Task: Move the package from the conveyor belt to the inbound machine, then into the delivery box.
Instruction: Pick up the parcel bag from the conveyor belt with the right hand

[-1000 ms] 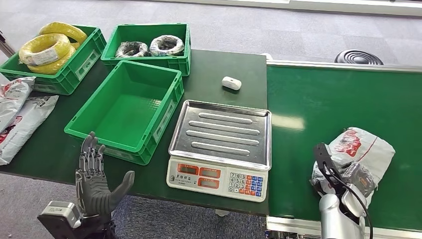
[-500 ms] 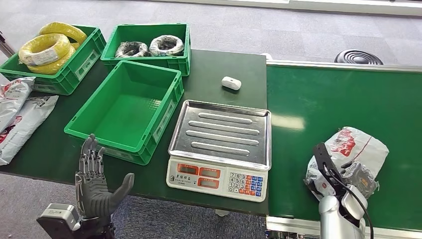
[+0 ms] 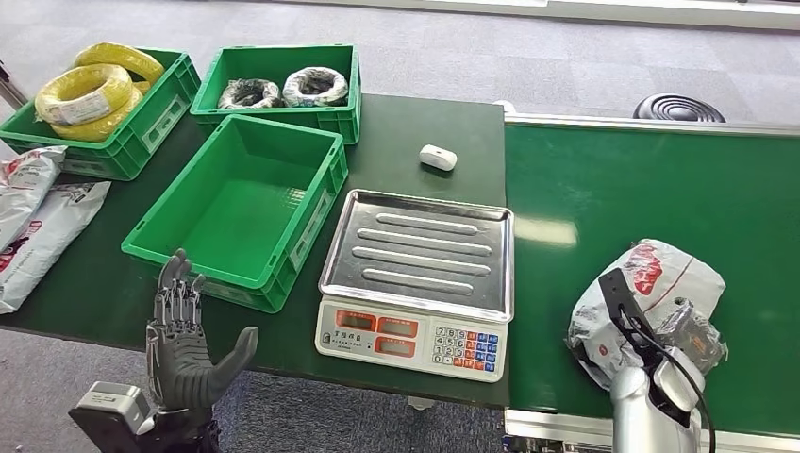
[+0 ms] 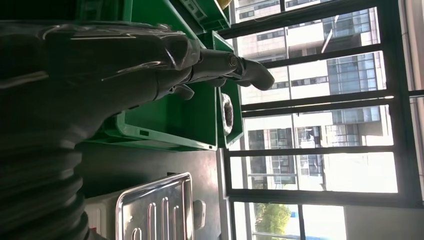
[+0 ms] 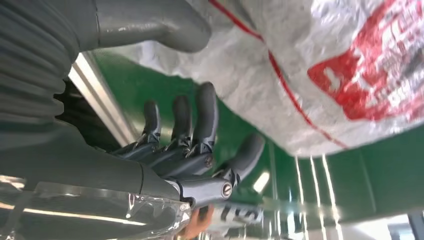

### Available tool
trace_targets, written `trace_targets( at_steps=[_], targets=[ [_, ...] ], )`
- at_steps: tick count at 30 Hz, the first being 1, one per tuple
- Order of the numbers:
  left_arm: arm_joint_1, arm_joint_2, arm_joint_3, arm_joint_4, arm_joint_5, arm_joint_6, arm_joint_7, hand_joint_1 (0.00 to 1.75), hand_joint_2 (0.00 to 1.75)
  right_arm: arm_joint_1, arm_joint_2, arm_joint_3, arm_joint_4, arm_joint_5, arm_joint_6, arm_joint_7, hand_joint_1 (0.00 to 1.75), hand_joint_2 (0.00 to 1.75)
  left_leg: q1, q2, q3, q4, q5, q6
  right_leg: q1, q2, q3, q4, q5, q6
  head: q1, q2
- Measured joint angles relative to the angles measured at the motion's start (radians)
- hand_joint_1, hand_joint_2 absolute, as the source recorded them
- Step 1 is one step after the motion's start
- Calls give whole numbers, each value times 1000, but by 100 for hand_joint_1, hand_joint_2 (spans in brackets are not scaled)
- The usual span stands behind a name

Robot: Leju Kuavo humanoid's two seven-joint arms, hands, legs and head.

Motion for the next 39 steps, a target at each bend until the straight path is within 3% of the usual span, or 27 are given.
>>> trace_targets(
  at_steps=[4,9,17,18,21,22,39],
  targets=[
    [-17,0,1,14,6,-21,-8,0,175,-122,-98,-51,222,-121,51,-143,0,175,-2,-1,0,0,1,1,-2,-1,1,0,1,2,0,0],
    [-37,0,4,31,10,-40,-12,0,175,-237,-190,-78,440,-127,134,-131,0,175,-2,-1,0,1,1,1,-2,-1,0,0,1,2,0,0],
    [-57,0,7,44,10,-55,-5,0,175,-291,-242,-88,572,-133,197,-128,0,175,-2,-1,0,0,1,1,-1,-1,0,0,1,2,0,0],
    [-58,1,8,44,10,-55,-4,0,175,-294,-244,-88,580,-134,201,-129,13,175,-2,-1,0,0,1,1,-1,-1,0,0,1,2,0,0],
    [-58,1,9,44,9,-56,-2,0,175,-300,-247,-88,597,-139,208,-134,143,175,-2,-1,1,0,1,1,-2,-1,1,0,1,2,0,0],
    [-58,1,9,44,9,-56,-1,0,175,-301,-247,-88,600,-140,209,-137,174,175,-2,-1,1,0,1,1,-2,-1,1,0,1,2,0,0],
    [-42,0,19,37,0,-45,1,0,175,-320,-253,-88,616,-141,189,-154,175,175,-1,-1,1,0,1,1,-1,-1,1,0,1,2,0,0]
  ],
)
